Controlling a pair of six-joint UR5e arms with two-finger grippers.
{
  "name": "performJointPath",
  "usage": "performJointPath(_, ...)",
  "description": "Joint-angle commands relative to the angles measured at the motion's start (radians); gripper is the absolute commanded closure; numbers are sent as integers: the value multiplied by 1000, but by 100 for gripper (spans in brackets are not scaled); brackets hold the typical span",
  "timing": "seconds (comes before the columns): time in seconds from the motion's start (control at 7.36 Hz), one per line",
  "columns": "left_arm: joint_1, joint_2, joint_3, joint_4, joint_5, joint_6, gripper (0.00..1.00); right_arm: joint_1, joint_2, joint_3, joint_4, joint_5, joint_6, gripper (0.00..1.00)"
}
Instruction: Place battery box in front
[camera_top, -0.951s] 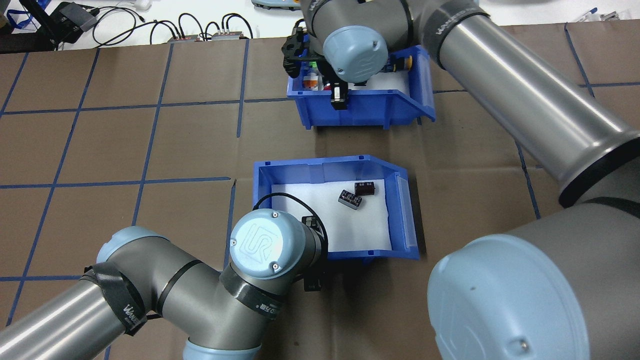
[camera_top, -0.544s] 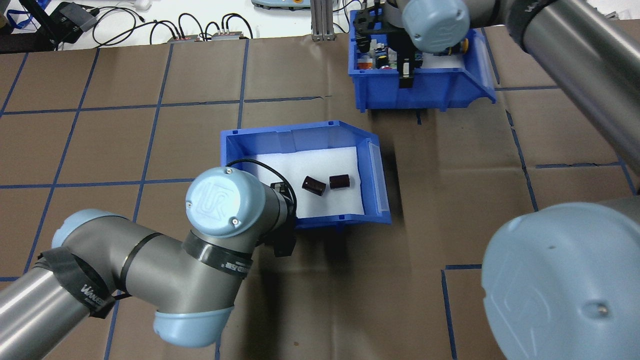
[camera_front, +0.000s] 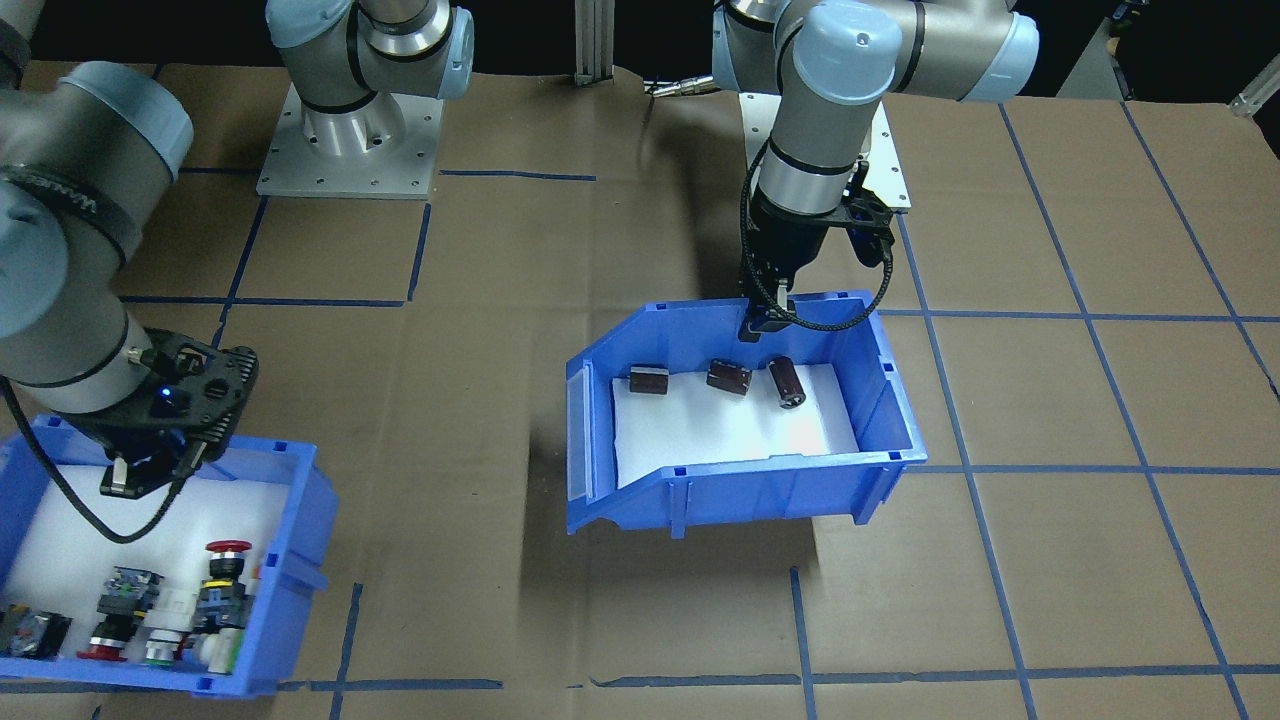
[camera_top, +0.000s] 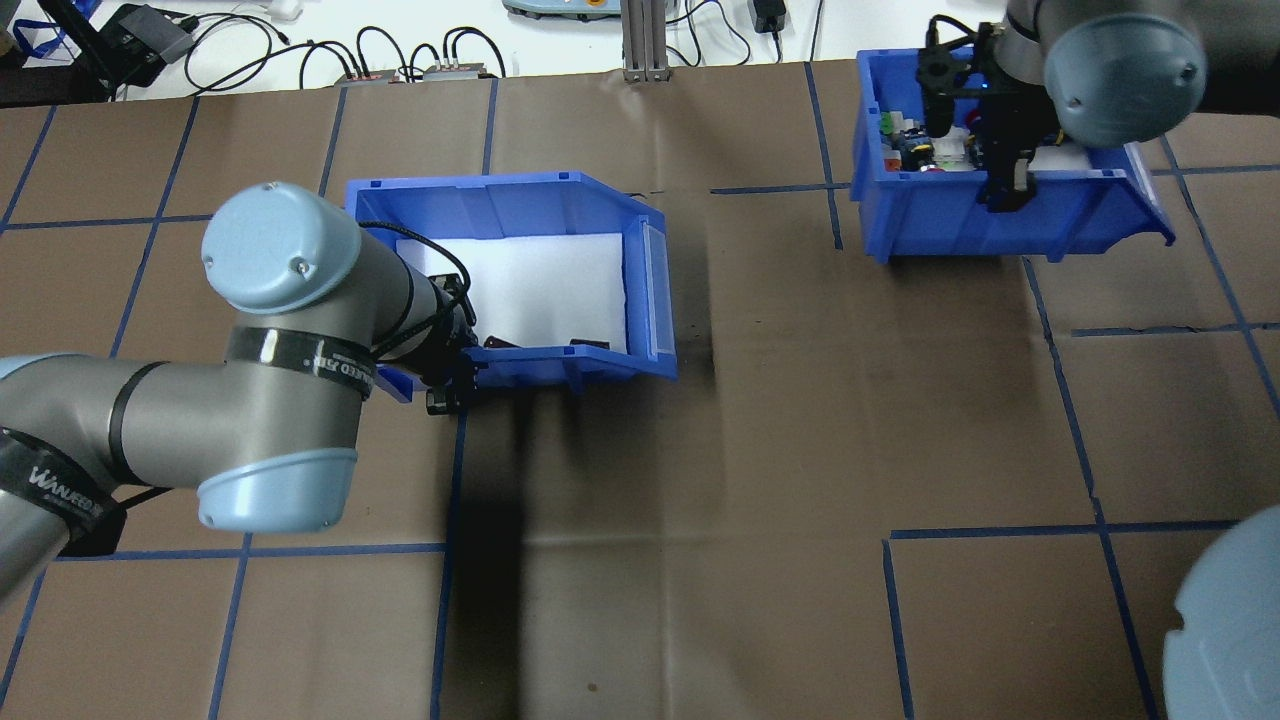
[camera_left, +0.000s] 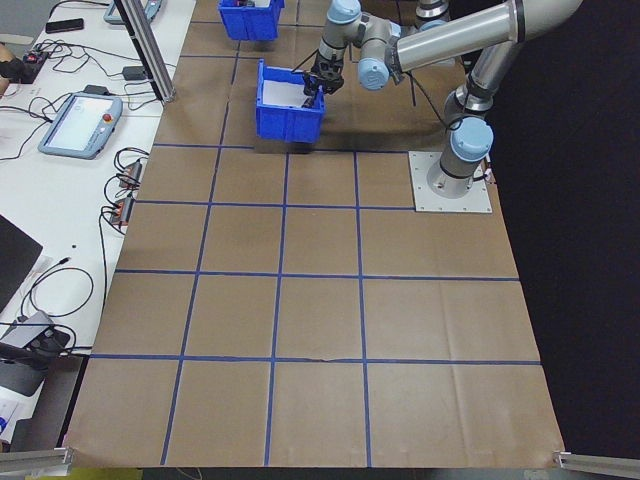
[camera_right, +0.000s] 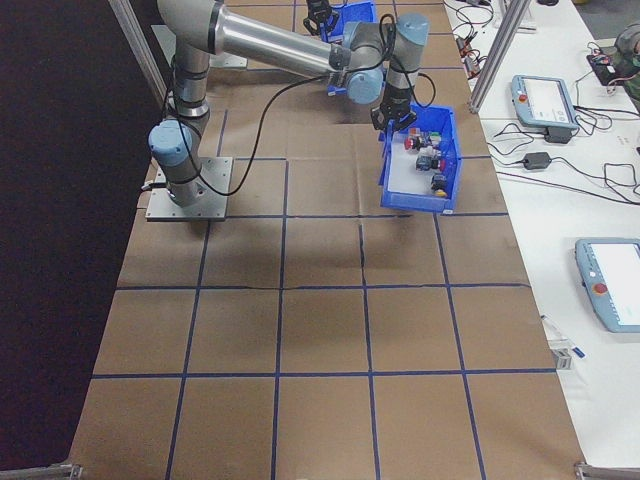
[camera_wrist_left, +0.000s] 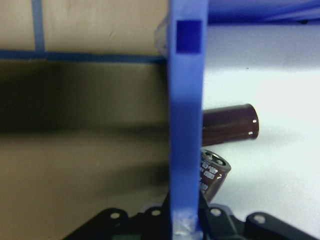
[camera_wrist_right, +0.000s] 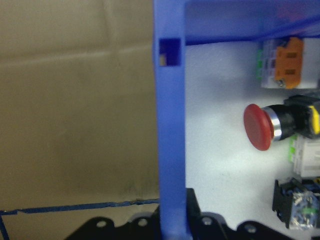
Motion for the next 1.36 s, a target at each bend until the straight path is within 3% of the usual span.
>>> performJointPath(0.0,17,-191,196,-14,-36,7,100,-98,-95,134,-24,5,-159,94)
performJointPath(0.54,-108,-403,395,0,-36,-50,100,-118,-134,190,-23,6,-264,93)
performJointPath(0.68,-143,-451,445,0,-69,-69,100,-118,-140,201,-24,6,-259,93)
performJointPath(1.09,-176,-512,501,0,-91,-116,100,-118,-152,222,-18,6,-253,93)
performJointPath(1.22,-178,-517,501,-8,-90,-116,84,-118,-166,237,-20,5,-253,93)
